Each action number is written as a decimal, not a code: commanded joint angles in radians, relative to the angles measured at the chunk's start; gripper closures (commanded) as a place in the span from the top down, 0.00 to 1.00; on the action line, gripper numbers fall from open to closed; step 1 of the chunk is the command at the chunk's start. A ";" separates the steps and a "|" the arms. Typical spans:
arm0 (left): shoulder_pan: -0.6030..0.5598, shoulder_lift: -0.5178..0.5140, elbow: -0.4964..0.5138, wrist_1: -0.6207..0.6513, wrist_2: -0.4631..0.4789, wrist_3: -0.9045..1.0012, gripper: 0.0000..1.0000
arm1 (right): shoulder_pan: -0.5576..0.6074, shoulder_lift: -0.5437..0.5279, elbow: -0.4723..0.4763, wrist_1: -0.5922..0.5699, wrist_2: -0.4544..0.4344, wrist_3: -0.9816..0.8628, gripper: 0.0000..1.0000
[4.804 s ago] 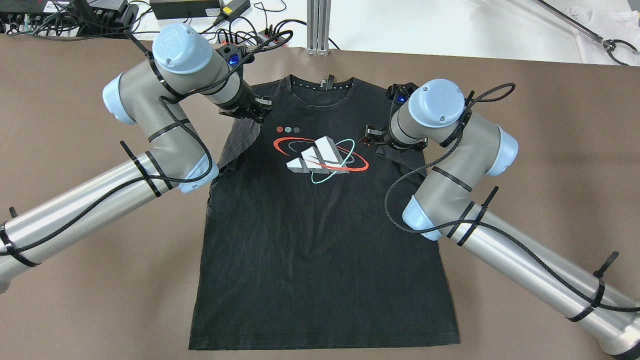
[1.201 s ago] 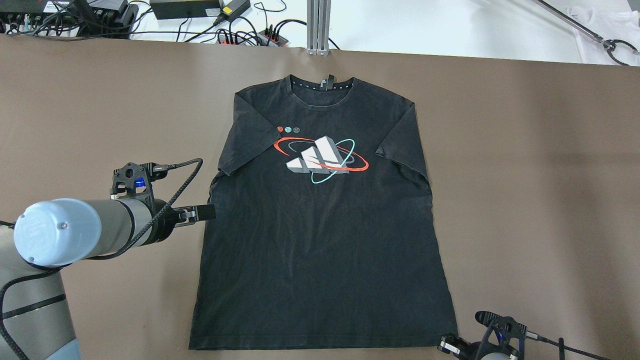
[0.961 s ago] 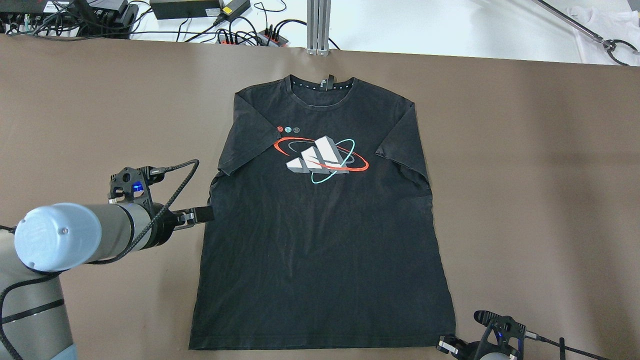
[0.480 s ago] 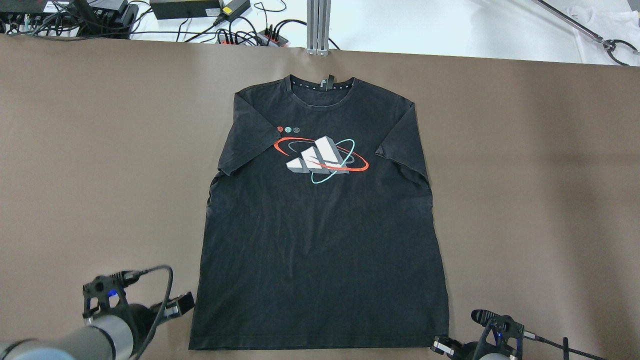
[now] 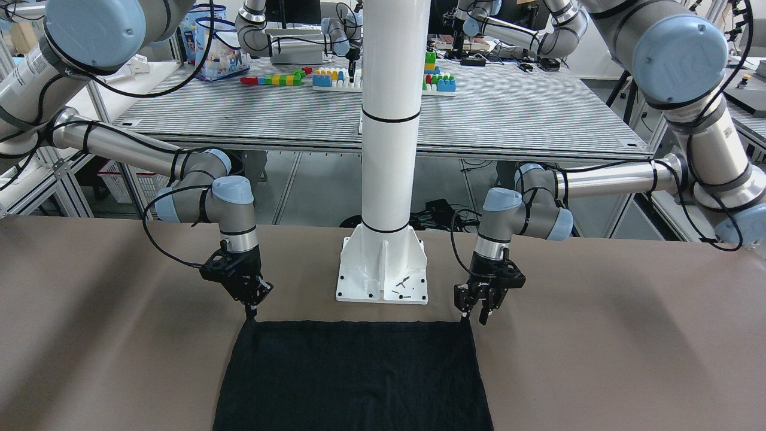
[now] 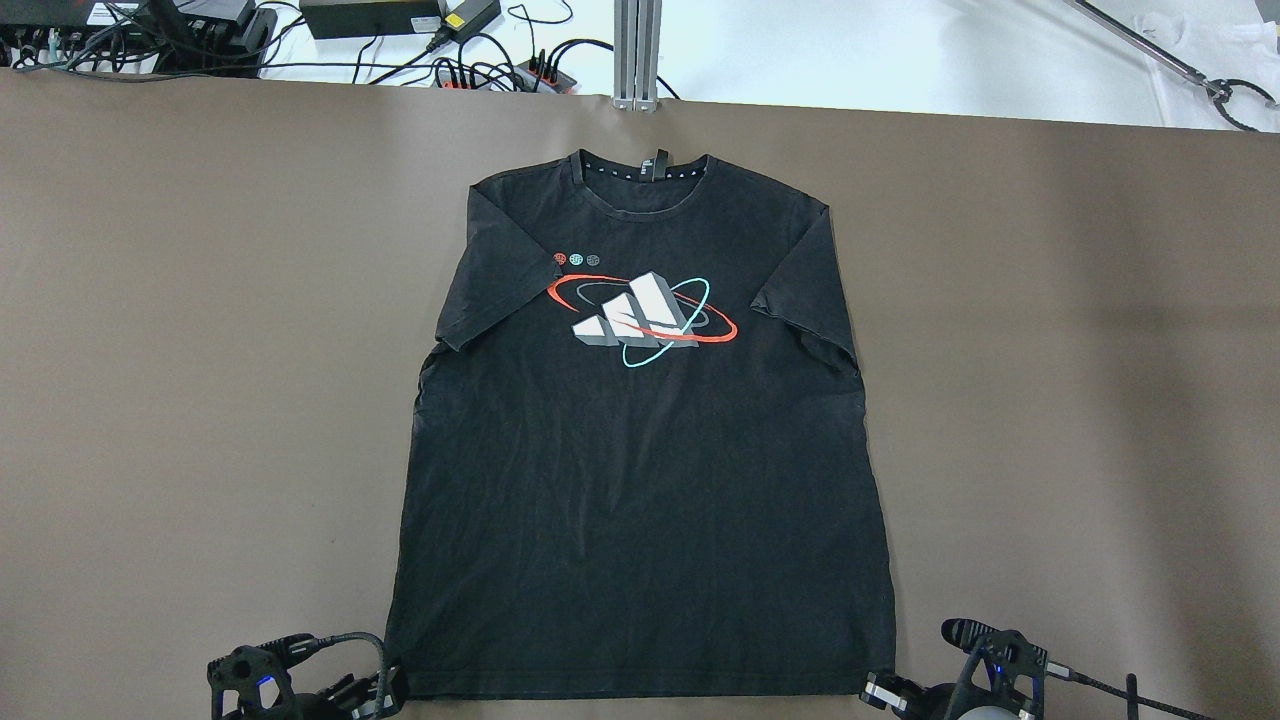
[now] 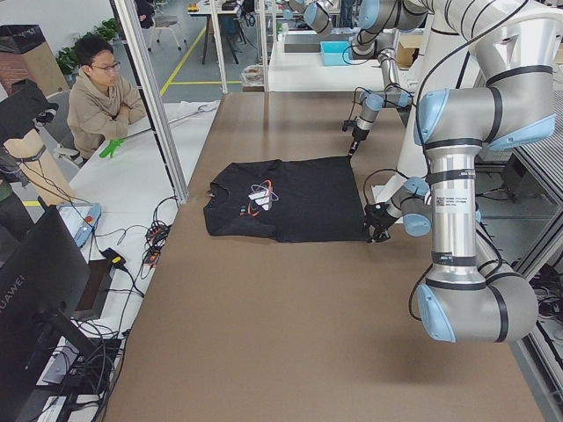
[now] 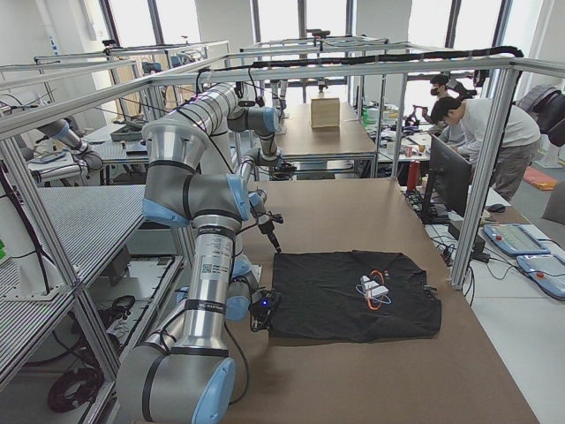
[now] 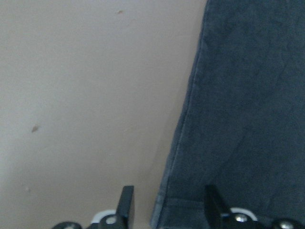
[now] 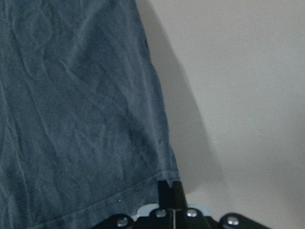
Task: Fold clothes
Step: 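Grasp the hem corners nearest the robot with both grippers, then lift the hem with both grippers and fold it toward the collar, then lay the hem down near the collar and open both grippers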
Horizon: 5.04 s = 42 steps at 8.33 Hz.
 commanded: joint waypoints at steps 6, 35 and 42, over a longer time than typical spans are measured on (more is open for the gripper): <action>0.031 -0.021 0.033 0.000 0.006 -0.018 0.42 | -0.001 0.000 0.000 0.000 0.000 0.000 0.00; -0.931 -0.413 0.309 -0.007 -0.781 0.522 0.00 | 0.880 0.730 -0.499 -0.350 0.558 -0.727 0.00; -1.012 -0.655 0.706 -0.098 -0.819 0.571 0.00 | 0.916 0.812 -0.806 -0.135 0.551 -0.758 0.00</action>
